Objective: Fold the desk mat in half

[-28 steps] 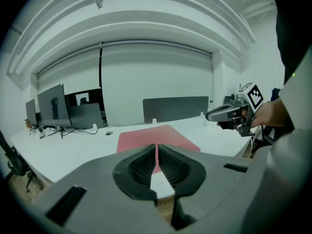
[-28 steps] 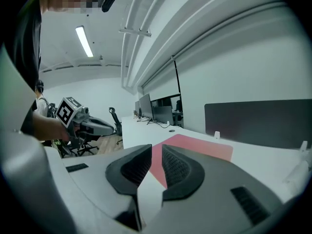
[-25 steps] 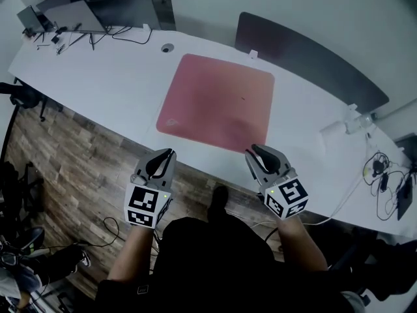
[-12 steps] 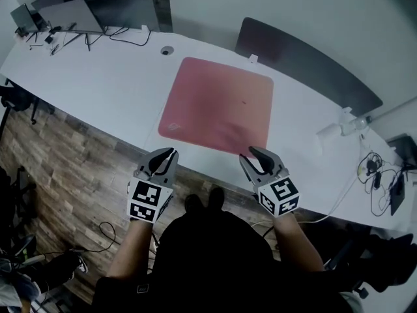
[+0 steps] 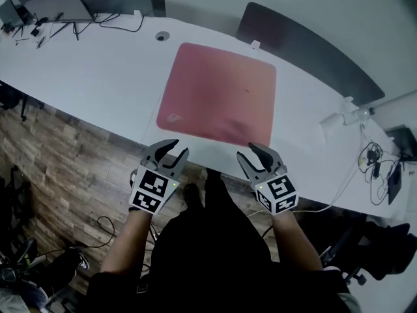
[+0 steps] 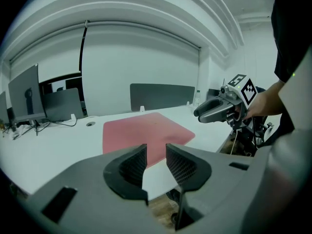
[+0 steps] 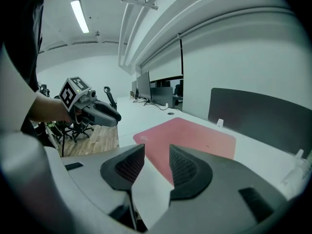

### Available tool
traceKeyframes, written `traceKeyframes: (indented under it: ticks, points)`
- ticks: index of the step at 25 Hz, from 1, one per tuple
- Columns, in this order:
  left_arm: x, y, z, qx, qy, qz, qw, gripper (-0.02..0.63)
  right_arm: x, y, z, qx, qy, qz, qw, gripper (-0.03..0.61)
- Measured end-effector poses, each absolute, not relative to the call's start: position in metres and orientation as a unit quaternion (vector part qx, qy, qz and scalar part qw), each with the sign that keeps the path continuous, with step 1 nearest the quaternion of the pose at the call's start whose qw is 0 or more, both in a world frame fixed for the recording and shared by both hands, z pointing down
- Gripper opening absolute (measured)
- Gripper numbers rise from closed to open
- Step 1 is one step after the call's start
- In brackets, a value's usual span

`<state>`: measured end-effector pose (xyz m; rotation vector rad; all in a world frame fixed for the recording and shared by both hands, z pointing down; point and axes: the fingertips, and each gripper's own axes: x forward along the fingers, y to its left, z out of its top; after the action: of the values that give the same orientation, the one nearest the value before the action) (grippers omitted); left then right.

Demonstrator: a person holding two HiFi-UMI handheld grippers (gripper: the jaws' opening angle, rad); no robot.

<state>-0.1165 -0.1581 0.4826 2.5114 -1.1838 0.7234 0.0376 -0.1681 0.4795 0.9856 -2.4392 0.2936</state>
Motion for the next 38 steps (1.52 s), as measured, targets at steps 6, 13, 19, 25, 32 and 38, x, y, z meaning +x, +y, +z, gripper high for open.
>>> traceKeyframes:
  ticks: [6,13,19,25,32,38]
  points:
    - [-0.111,-0.173,0.523,0.862,-0.388,0.287,0.157,0.141,0.039,-0.184,0.522,0.349,-0.893,0.128,0.253,0.180]
    - [-0.101,-0.198,0.568,0.854,-0.367,0.330,0.166,0.229,0.054,-0.208,0.572,0.343,-0.886,0.141,0.277,0.221]
    - [-0.099,-0.211,0.612,0.847,-0.351,0.369,0.156,0.253,0.074,-0.215,0.608,0.340,-0.875,0.146,0.312,0.262]
    - [-0.100,-0.228,0.636,0.836,-0.349,0.390,0.163,0.259,0.079,-0.218,0.631,0.315,-0.875,0.144,0.339,0.278]
    - [-0.093,-0.237,0.646,0.837,-0.338,0.393,0.176,0.268,0.084,-0.224,0.643,0.296,-0.874,0.108,0.371,0.236]
    - [-0.082,-0.234,0.648,0.840,-0.325,0.399,0.174,0.270,0.083,-0.224,0.642,0.282,-0.881,0.084,0.371,0.190]
